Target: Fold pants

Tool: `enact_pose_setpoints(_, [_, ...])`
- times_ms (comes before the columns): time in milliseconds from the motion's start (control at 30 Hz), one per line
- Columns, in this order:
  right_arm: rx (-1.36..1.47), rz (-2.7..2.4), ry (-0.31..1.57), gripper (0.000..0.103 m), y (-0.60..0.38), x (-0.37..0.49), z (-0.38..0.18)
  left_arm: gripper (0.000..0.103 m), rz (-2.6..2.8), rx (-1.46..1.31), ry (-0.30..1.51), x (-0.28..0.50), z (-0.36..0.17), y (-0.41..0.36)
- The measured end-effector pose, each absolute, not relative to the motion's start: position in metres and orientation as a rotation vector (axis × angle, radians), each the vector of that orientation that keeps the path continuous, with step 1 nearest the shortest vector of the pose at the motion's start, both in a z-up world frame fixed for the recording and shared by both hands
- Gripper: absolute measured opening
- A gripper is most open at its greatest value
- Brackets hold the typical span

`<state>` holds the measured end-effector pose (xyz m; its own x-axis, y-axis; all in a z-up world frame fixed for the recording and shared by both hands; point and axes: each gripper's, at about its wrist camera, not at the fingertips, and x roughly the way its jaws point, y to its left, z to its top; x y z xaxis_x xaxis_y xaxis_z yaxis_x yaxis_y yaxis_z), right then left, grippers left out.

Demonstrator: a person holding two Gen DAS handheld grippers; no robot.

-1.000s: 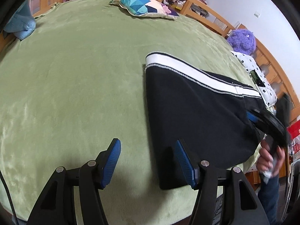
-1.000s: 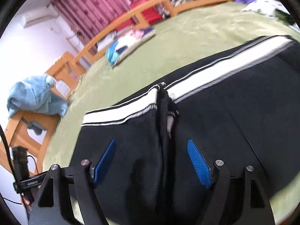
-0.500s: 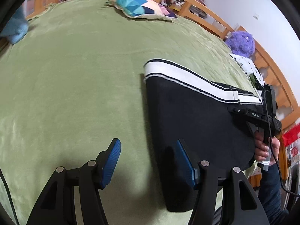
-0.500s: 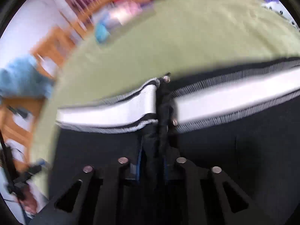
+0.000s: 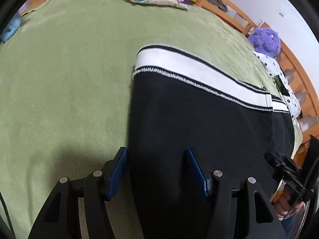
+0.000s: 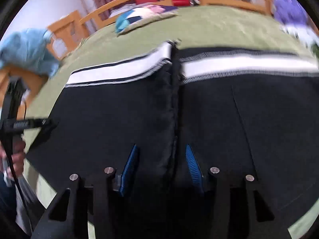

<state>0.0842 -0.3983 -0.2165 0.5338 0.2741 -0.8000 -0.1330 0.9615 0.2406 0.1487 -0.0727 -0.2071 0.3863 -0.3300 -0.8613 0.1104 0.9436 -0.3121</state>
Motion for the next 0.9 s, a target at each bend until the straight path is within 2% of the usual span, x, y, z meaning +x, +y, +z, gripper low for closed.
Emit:
enact_pose_setpoints(67, [0.215, 0.241, 0.915, 0.041, -0.417, 0.072, -0.201, 0.059, -0.288, -0.202, 1.147, 0.15, -0.208, -0.073])
enact_pose_setpoints(100, [0.251, 0.21, 0.874, 0.048, -0.432, 0.067, -0.195, 0.059, -0.289, -0.198, 1.149, 0.151, -0.208, -0.073])
enact_pose_setpoints(167, [0.344, 0.108, 0.805, 0.056, -0.479, 0.051, -0.189, 0.059, -0.286, -0.193, 1.143, 0.155, -0.206, -0.073])
enact_pose_setpoints(333, [0.554, -0.274, 0.725, 0.056, -0.605, 0.01, -0.191, 0.059, -0.296, -0.202, 1.135, 0.162, -0.206, -0.076])
enact_pose_setpoints(400, [0.612, -0.344, 0.688, 0.069, -0.638, -0.003, -0.193, 0.059, -0.317, -0.187, 1.143, 0.166, -0.208, -0.081])
enact_pose_setpoints(533, [0.802, -0.305, 0.728, 0.069, -0.677, 0.016, -0.227, 0.058, -0.337, -0.188, 1.149, 0.172, -0.21, -0.083])
enact_pose_setpoints(633, [0.821, -0.249, 0.757, 0.072, -0.674, 0.033, -0.248, 0.048, -0.355, -0.236, 1.164, 0.179, -0.212, -0.079])
enact_pose_setpoints(700, [0.782, -0.232, 0.721, 0.084, -0.678, 0.035, -0.249, 0.035, -0.36, -0.268, 1.182, 0.185, -0.214, -0.08])
enact_pose_setpoints(767, [0.751, -0.198, 0.724, 0.083, -0.673, 0.05, -0.252, 0.026, -0.362, -0.314, 1.204, 0.19, -0.215, -0.08])
enact_pose_setpoints(833, [0.739, -0.231, 0.73, 0.061, -0.672, 0.061, -0.253, 0.019, -0.369, -0.315, 1.193, 0.189, -0.21, -0.081])
enact_pose_setpoints(867, [0.725, -0.247, 0.738, 0.034, -0.672, 0.063, -0.252, 0.015, -0.367, -0.304, 1.182, 0.186, -0.208, -0.083])
enact_pose_setpoints(900, [0.728, -0.243, 0.735, 0.021, -0.673, 0.063, -0.25, 0.013, -0.36, -0.292, 1.167, 0.183, -0.203, -0.084])
